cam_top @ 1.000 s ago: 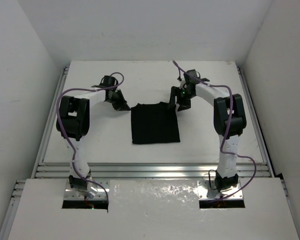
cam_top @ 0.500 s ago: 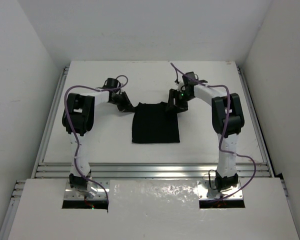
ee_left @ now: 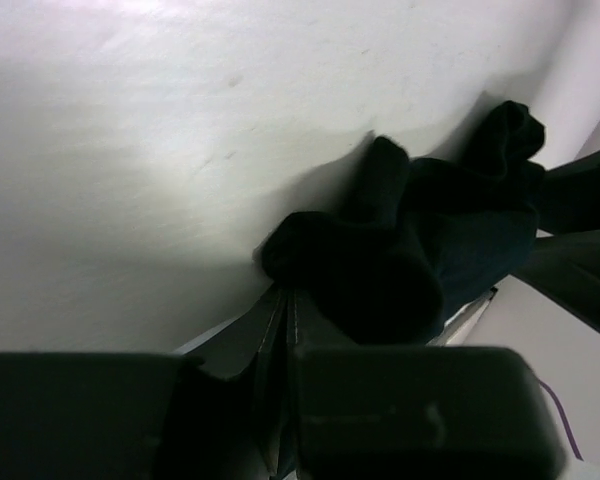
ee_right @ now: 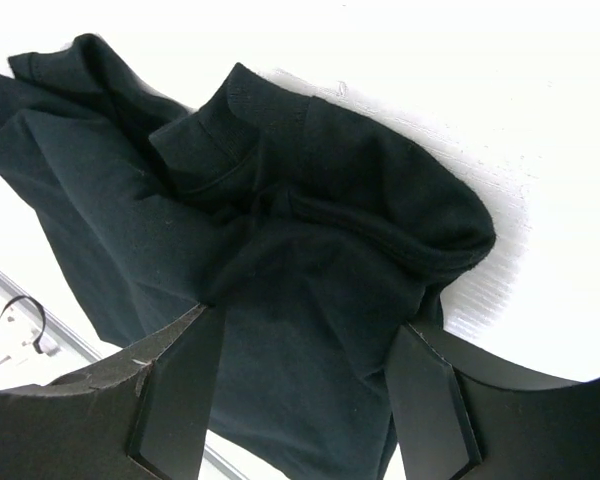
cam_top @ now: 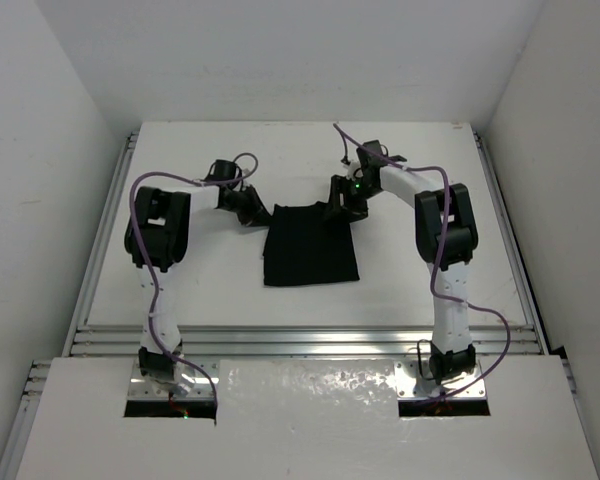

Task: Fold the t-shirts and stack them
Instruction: Fold the long partially folded tshirt into a neat square

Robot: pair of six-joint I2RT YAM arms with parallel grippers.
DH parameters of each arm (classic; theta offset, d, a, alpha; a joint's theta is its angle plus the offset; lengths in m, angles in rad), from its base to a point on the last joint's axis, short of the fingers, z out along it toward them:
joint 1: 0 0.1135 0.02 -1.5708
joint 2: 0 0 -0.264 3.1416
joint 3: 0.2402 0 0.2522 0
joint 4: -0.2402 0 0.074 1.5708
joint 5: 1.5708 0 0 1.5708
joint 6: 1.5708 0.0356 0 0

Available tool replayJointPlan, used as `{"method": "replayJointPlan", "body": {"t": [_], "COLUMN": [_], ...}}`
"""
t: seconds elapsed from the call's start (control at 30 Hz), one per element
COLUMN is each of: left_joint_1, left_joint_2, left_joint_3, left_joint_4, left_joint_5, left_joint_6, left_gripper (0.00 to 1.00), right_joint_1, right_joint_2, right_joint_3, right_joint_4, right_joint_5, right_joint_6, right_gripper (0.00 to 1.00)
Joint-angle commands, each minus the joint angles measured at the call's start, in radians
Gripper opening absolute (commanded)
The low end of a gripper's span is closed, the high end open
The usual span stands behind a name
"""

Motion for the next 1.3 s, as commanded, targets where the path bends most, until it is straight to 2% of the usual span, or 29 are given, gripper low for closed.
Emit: {"method": "replayJointPlan", "body": {"t": [0.0,0.13,0.27,0.47,0.67,0.8,0.9,1.0,1.07,1.27], "left_joint_1": [0.038,0.074,0.089,0.092,0.075,0.051,0.037,0.031,0.031,0.031], "left_joint_2": [-0.072,-0.133,-0.132,-0.185,-0.21,-0.172,-0.145,-0.138,-0.127,-0.079], "left_joint_3": [-0.08,-0.083,-0.068,-0.062,-0.16,-0.168,-0.14,-0.142,-0.137,-0.051], "left_joint_4": [-0.021,-0.004,0.065,0.128,0.367,0.331,0.205,0.2,0.209,0.145], "left_joint_5": [-0.156,-0.17,-0.07,-0.006,0.244,0.258,0.226,0.211,0.207,0.157], "left_joint_6": [0.004,0.016,0.018,0.03,-0.059,-0.025,0.028,0.043,0.041,0.085], "left_gripper": [0.05,0.14,0.15,0.11,0.11,0.21,0.34,0.35,0.31,0.3], "right_joint_1": [0.007,0.007,0.007,0.006,0.003,0.004,0.004,0.004,0.004,0.004], "right_joint_2": [-0.021,-0.058,-0.063,-0.063,-0.052,-0.03,-0.029,-0.03,-0.033,-0.061], "right_joint_3": [0.018,-0.016,-0.02,-0.007,0.018,0.033,0.032,0.024,0.015,-0.025], "right_joint_4": [-0.004,0.016,0.017,0.008,0.008,0.007,0.014,0.019,0.022,0.043], "right_joint_5": [0.018,0.006,0.003,-0.002,-0.028,-0.027,-0.027,-0.03,-0.031,-0.034], "right_joint_6": [-0.022,-0.011,-0.004,-0.007,0.007,0.012,0.016,0.018,0.018,0.01], "right_gripper": [0.64,0.67,0.67,0.68,0.69,0.69,0.69,0.69,0.68,0.68]}}
